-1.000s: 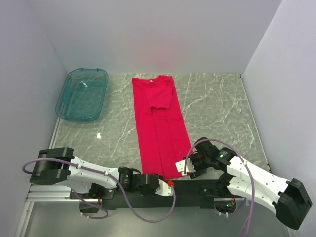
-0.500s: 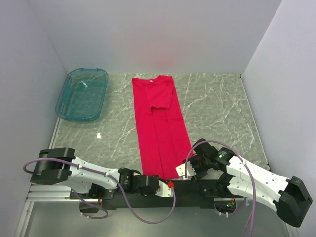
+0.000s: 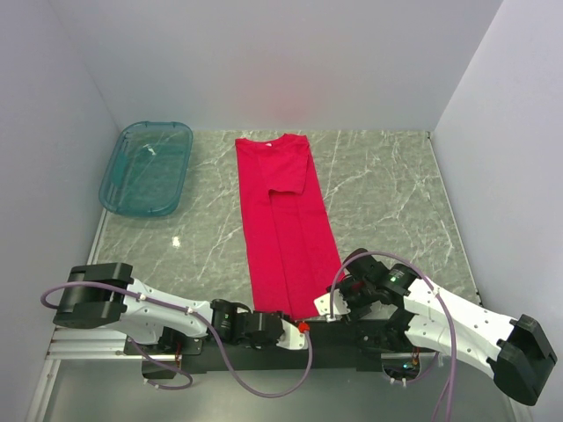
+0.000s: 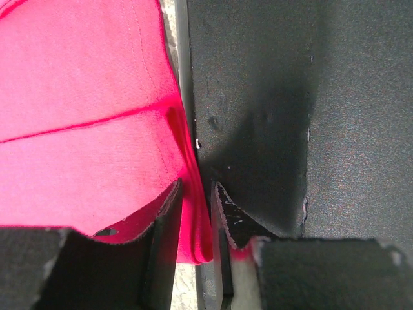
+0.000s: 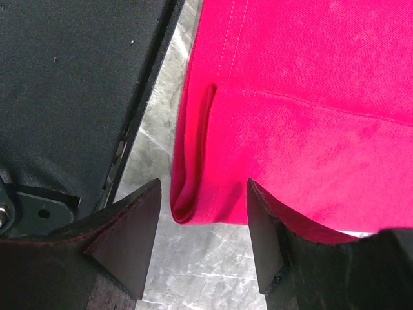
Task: Fold and stack the t-shirts
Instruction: Fold the tshirt
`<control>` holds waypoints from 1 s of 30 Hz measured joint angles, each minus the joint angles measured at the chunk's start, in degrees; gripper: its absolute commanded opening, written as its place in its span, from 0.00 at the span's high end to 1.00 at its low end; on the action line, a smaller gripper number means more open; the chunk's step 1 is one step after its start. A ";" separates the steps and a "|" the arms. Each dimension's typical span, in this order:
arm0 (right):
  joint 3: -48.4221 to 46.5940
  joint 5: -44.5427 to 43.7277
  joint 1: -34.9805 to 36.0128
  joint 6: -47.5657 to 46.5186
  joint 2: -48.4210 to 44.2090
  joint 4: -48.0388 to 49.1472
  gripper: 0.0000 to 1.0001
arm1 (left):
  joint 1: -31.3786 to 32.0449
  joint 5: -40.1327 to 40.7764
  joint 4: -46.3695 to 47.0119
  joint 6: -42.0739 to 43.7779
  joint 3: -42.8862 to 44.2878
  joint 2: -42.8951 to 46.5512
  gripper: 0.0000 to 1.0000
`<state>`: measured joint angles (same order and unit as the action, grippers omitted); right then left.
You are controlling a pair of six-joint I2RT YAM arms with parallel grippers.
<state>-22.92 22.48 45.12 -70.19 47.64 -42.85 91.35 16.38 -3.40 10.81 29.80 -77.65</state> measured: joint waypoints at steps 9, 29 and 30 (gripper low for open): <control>0.02 -0.33 0.00 0.02 -0.70 0.02 0.38 | -1.22 -1.60 0.31 -0.17 -0.33 0.96 0.70; 0.94 -0.52 0.00 1.36 -1.44 1.73 0.37 | -3.74 -4.68 1.29 -1.22 -1.29 2.21 0.73; 0.94 -0.48 0.00 1.36 -1.40 1.73 0.37 | -4.07 -5.22 1.42 -1.25 -1.40 2.34 0.74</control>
<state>-21.98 22.00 45.12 -68.84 46.24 -41.12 87.29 11.16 -1.98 9.56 28.40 -75.31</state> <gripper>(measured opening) 0.633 0.302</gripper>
